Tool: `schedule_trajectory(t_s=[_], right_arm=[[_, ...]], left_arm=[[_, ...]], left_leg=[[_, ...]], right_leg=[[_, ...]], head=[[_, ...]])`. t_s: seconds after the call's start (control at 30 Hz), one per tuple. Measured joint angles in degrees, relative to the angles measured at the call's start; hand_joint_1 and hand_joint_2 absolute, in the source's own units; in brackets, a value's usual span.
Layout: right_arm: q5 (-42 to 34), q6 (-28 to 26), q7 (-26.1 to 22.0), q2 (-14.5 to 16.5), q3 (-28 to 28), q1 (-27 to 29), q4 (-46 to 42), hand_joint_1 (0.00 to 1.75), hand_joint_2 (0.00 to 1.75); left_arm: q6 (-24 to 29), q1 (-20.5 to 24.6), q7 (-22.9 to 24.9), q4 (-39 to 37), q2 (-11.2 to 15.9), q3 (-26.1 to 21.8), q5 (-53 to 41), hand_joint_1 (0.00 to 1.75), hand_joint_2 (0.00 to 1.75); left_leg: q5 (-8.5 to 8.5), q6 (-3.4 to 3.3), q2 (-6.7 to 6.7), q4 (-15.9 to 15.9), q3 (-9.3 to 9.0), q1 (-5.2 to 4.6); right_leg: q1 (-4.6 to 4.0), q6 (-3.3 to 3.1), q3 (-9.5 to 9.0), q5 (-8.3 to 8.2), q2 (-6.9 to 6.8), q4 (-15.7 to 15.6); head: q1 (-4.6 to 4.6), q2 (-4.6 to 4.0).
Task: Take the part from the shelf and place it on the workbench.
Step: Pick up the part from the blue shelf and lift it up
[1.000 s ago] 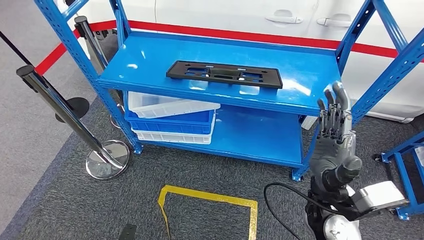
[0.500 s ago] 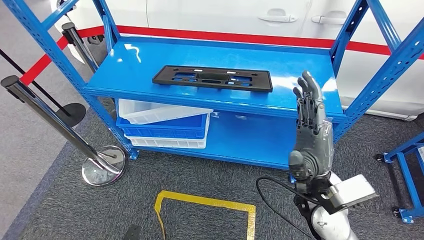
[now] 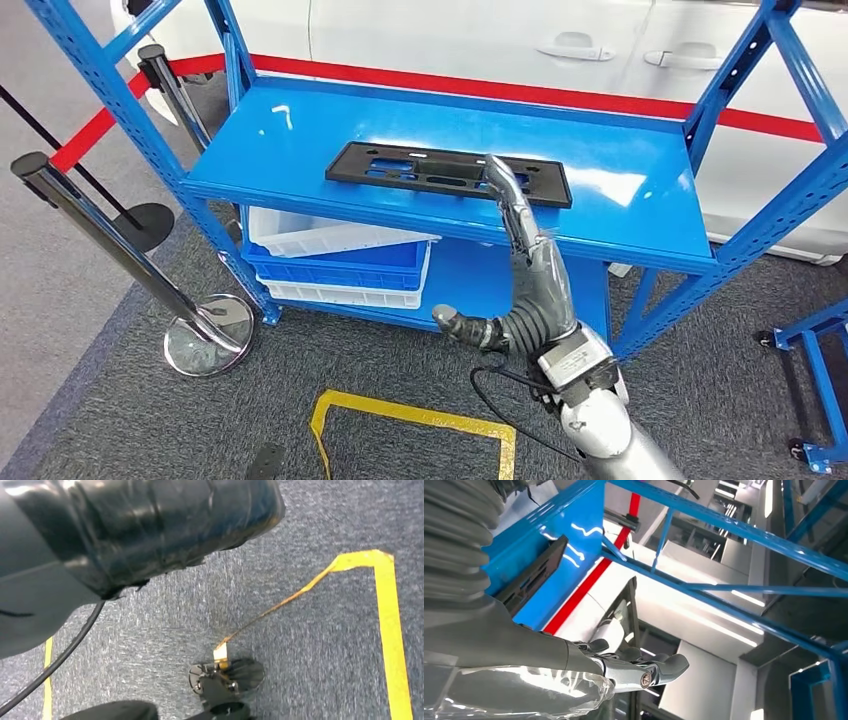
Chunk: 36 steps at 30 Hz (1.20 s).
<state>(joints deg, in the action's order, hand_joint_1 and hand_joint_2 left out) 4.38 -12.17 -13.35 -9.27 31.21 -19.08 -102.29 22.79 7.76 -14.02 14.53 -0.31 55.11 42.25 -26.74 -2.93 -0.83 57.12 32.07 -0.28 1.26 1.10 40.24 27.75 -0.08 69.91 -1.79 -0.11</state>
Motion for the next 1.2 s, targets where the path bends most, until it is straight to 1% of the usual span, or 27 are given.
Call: schedule_trajectory(t_s=[0.03,0.07,0.1,0.17,0.23,0.27,0.33,0.4,0.43,0.47,0.53,0.57,0.6,0.67,0.73,0.77,0.8,0.83,0.9,0.93,0.97,1.0,1.03,1.07,1.1,1.13,1.2], right_arm=[[0.2,0.0,-0.1,0.3,0.4,-0.5,0.6,0.00,1.75],[0.5,0.0,-0.1,0.6,0.9,-1.1,1.2,0.00,1.75],[0.6,0.1,-0.2,1.0,1.5,-1.6,1.9,0.00,1.75],[0.7,0.1,-0.3,1.7,2.3,-2.3,3.0,0.00,1.75],[0.7,0.1,-0.4,2.2,2.9,-2.7,3.7,0.00,1.75],[0.7,0.1,-0.4,2.5,3.2,-3.0,4.0,0.00,1.75],[0.7,0.2,-0.4,3.0,3.8,-3.6,4.6,0.00,1.75],[0.7,0.5,-0.5,3.5,4.4,-3.9,5.3,0.00,1.75],[0.7,0.7,-0.5,3.7,4.8,-4.1,5.7,0.00,1.75],[0.8,0.9,-0.5,3.9,5.1,-4.3,6.2,0.00,1.75],[1.2,1.0,-0.5,4.5,5.7,-5.0,7.2,0.00,1.75],[1.5,1.0,-0.5,4.8,6.0,-5.5,7.7,0.00,1.75],[1.9,1.0,-0.5,5.0,6.3,-6.0,8.3,0.00,1.75],[2.7,1.0,-0.3,5.4,6.9,-6.7,9.5,0.00,1.75],[4.0,1.0,0.1,5.8,7.5,-7.3,10.6,0.00,1.75],[5.1,0.9,0.5,6.0,7.8,-7.7,11.3,0.00,1.75],[6.3,0.9,0.9,6.1,8.1,-8.2,12.0,0.00,1.75],[7.4,0.8,1.2,6.2,8.5,-8.7,12.8,0.00,1.75],[9.2,0.7,1.8,6.6,9.3,-9.4,15.0,0.00,1.75],[9.8,0.7,2.1,6.8,9.6,-9.8,16.2,0.00,1.75],[10.6,0.7,2.4,7.0,9.9,-10.4,17.4,0.00,1.75],[11.5,0.6,2.7,7.3,10.2,-11.1,18.7,0.00,1.75],[12.7,0.4,3.0,7.6,10.5,-12.0,19.9,0.00,1.75],[13.9,0.1,3.2,7.9,10.9,-13.0,21.2,0.00,1.75],[14.9,-0.2,3.5,8.1,11.2,-13.9,22.5,0.00,1.75],[15.7,-0.5,3.7,8.4,11.6,-14.6,23.6,0.00,1.75],[17.0,-0.9,4.2,8.9,12.2,-15.7,25.6,0.00,1.75]], left_arm=[[0.0,0.0,0.1,0.0,0.0,0.1,-0.1,0.00,0.00],[-0.1,0.1,0.2,0.0,-0.1,0.2,-0.2,0.00,0.00],[-0.1,0.3,0.3,0.0,-0.1,0.3,-0.2,0.00,0.00],[-0.2,0.5,0.4,0.0,-0.1,0.7,-0.3,0.00,0.00],[-0.2,0.5,0.5,0.0,-0.1,0.8,-0.3,0.00,0.00],[-0.2,0.6,0.5,0.0,-0.1,0.8,-0.3,0.00,0.00],[-0.2,0.6,0.5,0.0,-0.2,1.0,-0.4,0.00,0.00],[-0.3,0.6,0.6,0.0,-0.2,1.1,-0.5,0.00,0.00],[-0.4,0.5,0.6,0.0,-0.2,1.1,-0.6,0.00,0.00],[-0.5,0.5,0.7,0.0,-0.2,1.1,-0.7,0.00,0.00],[-0.7,0.6,0.9,0.0,-0.2,1.1,-0.9,0.00,0.00],[-0.8,0.7,1.0,0.0,-0.2,1.1,-1.0,0.00,0.00],[-0.8,0.8,1.0,0.0,-0.2,1.2,-1.1,0.00,0.00],[-0.9,1.0,1.2,0.0,-0.2,1.5,-1.3,0.00,0.00],[-1.0,1.0,1.4,0.0,-0.2,1.7,-1.5,0.00,0.00],[-1.1,1.0,1.5,0.0,-0.3,1.8,-1.7,0.00,0.00],[-1.1,1.1,1.6,0.0,-0.3,1.9,-1.9,0.00,0.00],[-1.2,1.2,1.7,0.0,-0.3,2.1,-2.2,0.00,0.00],[-1.4,1.5,1.9,0.0,-0.2,2.4,-2.5,0.00,0.00],[-1.5,1.7,2.0,0.0,-0.2,2.5,-2.7,0.00,0.00],[-1.6,1.8,2.1,0.0,-0.2,2.6,-2.9,0.00,0.00],[-1.7,1.9,2.2,0.0,-0.3,2.6,-3.1,0.00,0.00],[-1.8,2.0,2.2,0.0,-0.3,2.7,-3.2,0.00,0.00],[-1.8,2.1,2.3,0.0,-0.4,2.7,-3.3,0.00,0.00],[-1.9,2.3,2.3,0.0,-0.5,2.8,-3.3,0.00,0.00],[-1.9,2.5,2.4,0.0,-0.5,2.9,-3.3,0.00,0.00],[-1.9,2.8,2.5,0.0,-0.6,3.1,-3.3,0.00,0.00]], left_leg=[[-0.65,0.29,-0.08,0.5,-0.20,0.07],[-1.30,0.65,-0.12,1.1,-0.21,0.06],[-1.74,1.04,-0.16,1.6,-0.04,0.04],[-2.15,1.74,-0.19,2.0,0.30,0.03],[-2.62,2.31,-0.11,2.4,0.45,0.21],[-3.24,2.63,-0.03,3.7,0.99,0.29],[-5.45,3.29,0.13,9.7,4.19,0.54],[-7.09,3.68,0.23,16.7,8.83,0.79],[-6.57,3.75,0.25,18.1,10.26,0.86],[-4.90,3.72,0.27,17.2,10.58,0.89],[0.18,3.47,0.28,10.2,8.34,0.88],[1.92,3.29,0.29,6.5,6.85,0.72],[2.73,3.02,0.28,3.9,5.73,0.55],[2.40,2.51,0.24,2.3,5.01,0.19],[2.34,1.86,0.22,1.5,4.50,0.38],[2.29,1.48,0.24,1.1,4.07,0.48],[2.23,1.10,0.28,0.7,3.59,0.59],[2.05,0.77,0.31,0.6,3.23,0.54],[1.58,0.27,0.30,0.6,2.75,0.37],[1.29,0.16,0.24,0.7,2.50,0.29],[0.96,0.15,0.16,0.9,2.22,0.25],[0.57,0.21,0.06,1.1,1.89,0.23],[0.11,0.32,-0.01,1.3,1.58,0.23],[-0.35,0.52,-0.06,1.6,1.38,0.14],[-0.71,0.77,-0.10,1.9,1.35,0.06],[-0.92,1.05,-0.13,2.0,1.42,0.00],[-1.05,1.62,-0.15,1.9,1.46,0.02]], right_leg=[[0.14,0.07,-1.18,-1.97,0.00,-3.2],[0.15,-0.01,-2.38,-3.01,0.05,-6.2],[0.06,-0.29,-3.06,-3.25,0.12,-7.8],[-0.29,-1.06,-3.38,-2.43,0.30,-8.6],[-0.23,-1.78,-3.70,-2.24,0.33,-8.8],[-0.13,-2.10,-4.07,-2.11,0.28,-9.0],[-0.05,-2.63,-4.86,-1.69,0.14,-9.3],[-0.13,-2.82,-5.43,-1.18,0.11,-9.3],[-0.16,-2.82,-5.76,-0.92,0.16,-9.3],[-0.16,-2.77,-6.17,-0.62,0.24,-9.3],[-0.09,-2.52,-7.14,0.04,0.38,-9.4],[-0.13,-2.30,-7.52,0.33,0.44,-9.5],[-0.17,-2.05,-7.72,0.52,0.48,-9.6],[-0.27,-1.51,-7.88,0.60,0.54,-10.0],[-0.25,-0.92,-8.10,0.88,0.44,-10.2],[-0.26,-0.73,-7.81,1.44,0.37,-9.4],[-0.31,-0.65,-6.88,2.42,0.32,-7.3],[-0.35,-0.69,-5.17,3.69,0.27,-4.1],[-0.46,-0.74,-0.63,5.77,0.27,3.3],[-0.48,-0.77,1.07,5.54,0.27,5.3],[-0.50,-0.84,1.77,4.21,0.27,5.2],[-0.53,-0.97,1.41,1.92,0.27,3.0],[-0.58,-1.18,0.29,-0.70,0.26,-0.6],[-0.72,-1.37,-0.98,-2.48,0.26,-4.0],[-0.79,-1.55,-2.15,-3.36,0.29,-6.8],[-0.91,-1.70,-2.82,-3.47,0.32,-8.4],[-0.98,-2.01,-3.40,-2.89,0.45,-9.4]], head=[[0.00,0.00],[0.04,0.00],[0.06,0.00],[0.03,0.00],[-0.07,0.01],[-0.22,0.01],[-0.46,0.00],[-0.52,0.00],[-0.54,0.00],[-0.54,0.00],[-0.54,0.00],[-0.55,0.00],[-0.54,0.00],[-0.53,0.00],[-0.42,0.00],[-0.37,0.00],[-0.28,0.00],[-0.24,0.00],[-0.20,0.00],[-0.20,0.00],[-0.20,0.00],[-0.19,0.00],[-0.16,0.00],[-0.16,0.00],[-0.15,0.00],[-0.18,0.00],[-0.22,0.00]])
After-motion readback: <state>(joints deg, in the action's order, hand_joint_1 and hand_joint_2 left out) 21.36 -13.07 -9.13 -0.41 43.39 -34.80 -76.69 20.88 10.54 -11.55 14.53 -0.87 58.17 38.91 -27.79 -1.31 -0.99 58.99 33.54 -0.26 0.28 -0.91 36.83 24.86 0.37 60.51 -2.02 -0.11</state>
